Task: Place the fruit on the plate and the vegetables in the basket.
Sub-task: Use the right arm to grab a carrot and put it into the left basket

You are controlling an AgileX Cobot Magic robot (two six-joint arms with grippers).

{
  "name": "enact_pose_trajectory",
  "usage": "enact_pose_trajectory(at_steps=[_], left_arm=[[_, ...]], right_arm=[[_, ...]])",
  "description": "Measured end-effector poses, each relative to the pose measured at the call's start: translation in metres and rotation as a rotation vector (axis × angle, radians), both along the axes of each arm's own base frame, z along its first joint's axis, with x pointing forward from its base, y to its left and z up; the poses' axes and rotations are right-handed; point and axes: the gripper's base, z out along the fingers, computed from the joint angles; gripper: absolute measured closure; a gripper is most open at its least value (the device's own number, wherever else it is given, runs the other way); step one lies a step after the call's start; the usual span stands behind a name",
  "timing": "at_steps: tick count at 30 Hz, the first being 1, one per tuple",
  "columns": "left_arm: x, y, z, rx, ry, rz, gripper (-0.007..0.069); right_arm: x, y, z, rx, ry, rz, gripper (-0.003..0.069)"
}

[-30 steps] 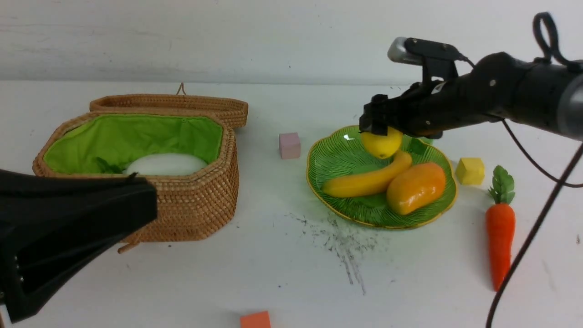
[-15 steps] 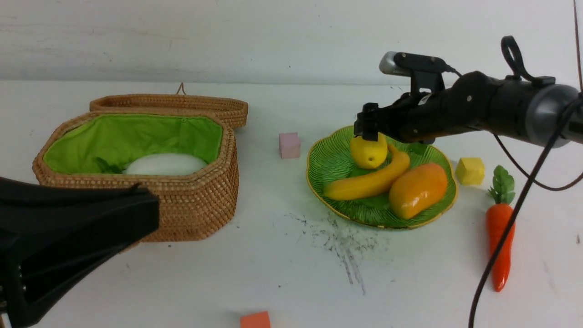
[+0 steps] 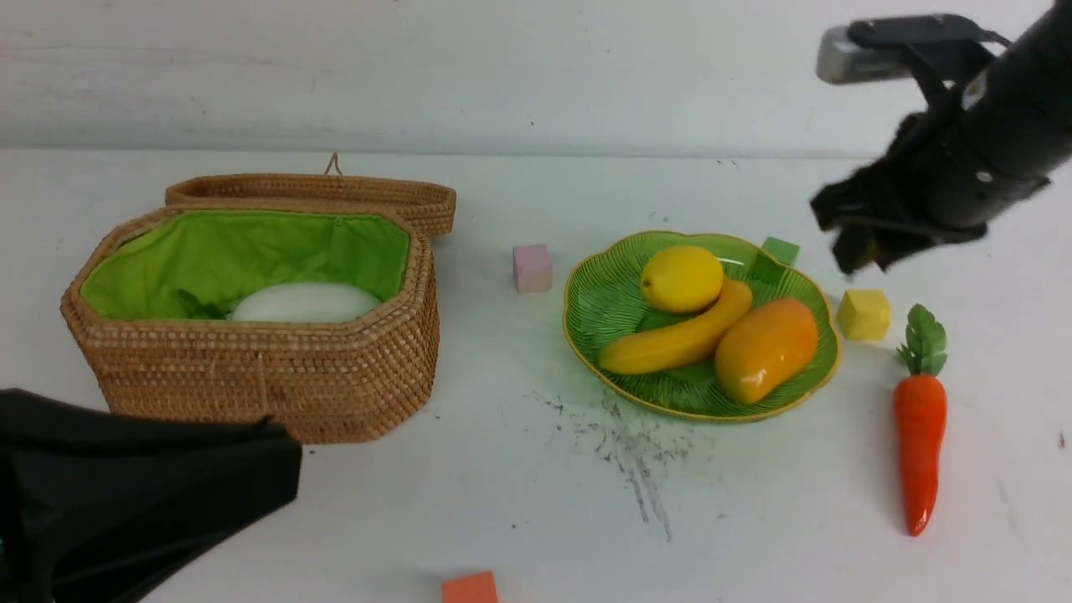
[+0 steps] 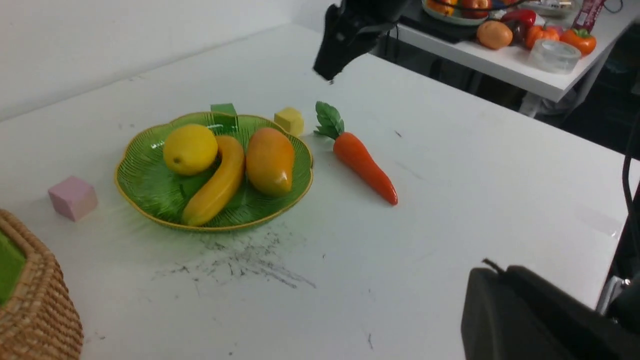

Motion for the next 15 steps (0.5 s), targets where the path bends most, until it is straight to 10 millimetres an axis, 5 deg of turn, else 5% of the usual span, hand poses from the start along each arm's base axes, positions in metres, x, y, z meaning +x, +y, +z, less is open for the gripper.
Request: enact_pose_trajectory(at_steps=[3, 7, 11, 15], left_arm=[[-0.002, 0.000, -0.004, 0.033, 0.029, -0.018, 0.0627], [-0.004, 0.000, -0.009, 0.078, 0.063, -0.039, 0.0623], [-0.005, 0.001, -0.011, 0.113, 0.071, -0.044, 0.0619], [-0.005, 0.001, -0.012, 0.123, 0.068, -0.043, 0.0617]], right_arm=[[-0.013, -0.025, -0.023, -0.052, 0.128, -0.130, 0.0579], [-0.019, -0.060, -0.062, -0.020, 0.203, -0.317, 0.0575], [-0.014, -0.081, -0.099, 0.111, 0.199, -0.465, 0.0424], [0.003, -0.079, -0.128, 0.204, 0.192, -0.502, 0.0221]])
